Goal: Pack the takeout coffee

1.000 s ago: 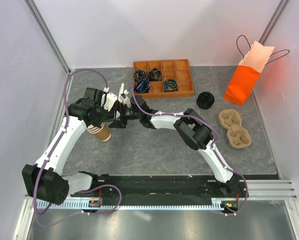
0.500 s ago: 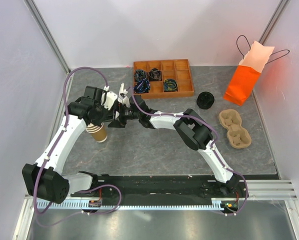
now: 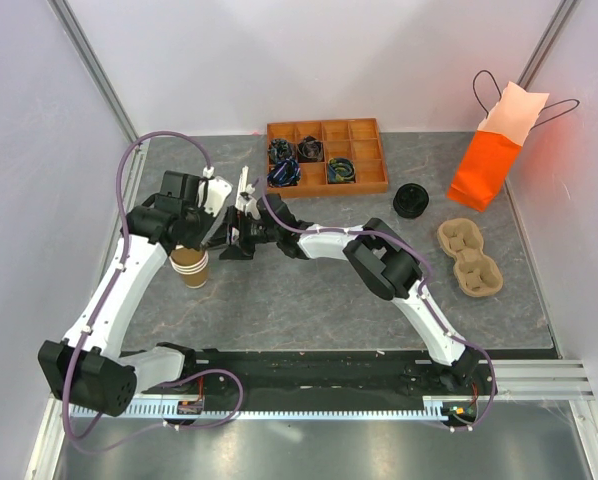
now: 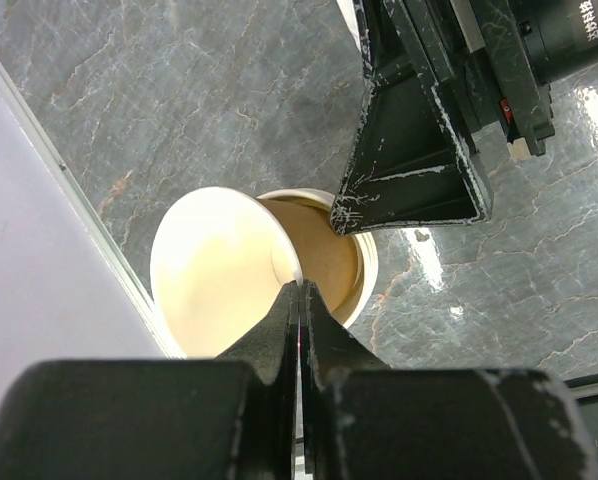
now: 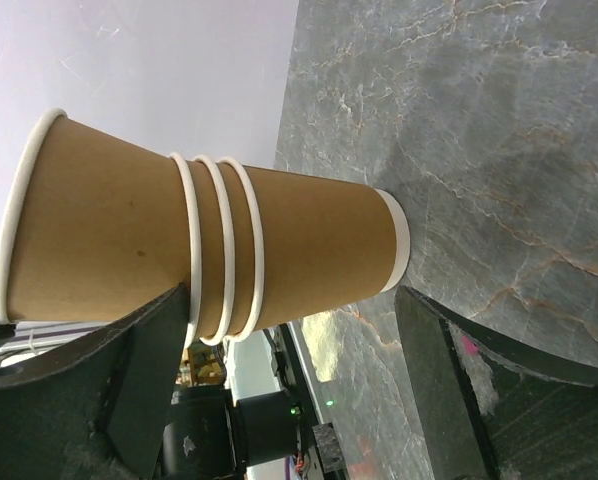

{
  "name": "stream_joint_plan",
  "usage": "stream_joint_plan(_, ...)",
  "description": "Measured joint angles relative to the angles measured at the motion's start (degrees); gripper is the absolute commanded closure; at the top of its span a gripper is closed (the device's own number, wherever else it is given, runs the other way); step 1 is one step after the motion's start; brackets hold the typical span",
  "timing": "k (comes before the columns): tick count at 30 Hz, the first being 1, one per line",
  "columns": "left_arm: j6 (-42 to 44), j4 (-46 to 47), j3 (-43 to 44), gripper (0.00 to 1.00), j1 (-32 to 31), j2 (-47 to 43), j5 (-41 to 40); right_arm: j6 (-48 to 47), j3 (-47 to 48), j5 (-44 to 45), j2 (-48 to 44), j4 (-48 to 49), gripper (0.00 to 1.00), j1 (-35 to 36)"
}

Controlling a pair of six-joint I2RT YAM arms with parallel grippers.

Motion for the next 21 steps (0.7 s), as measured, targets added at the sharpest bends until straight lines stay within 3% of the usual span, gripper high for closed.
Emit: stream_joint_plan(21,3.52,-6.38,15.96,0.98,-0.13,-1.90,-2.49,-2.93,2.75,-1.44,-2.93,-1.36,0.02,-1.29)
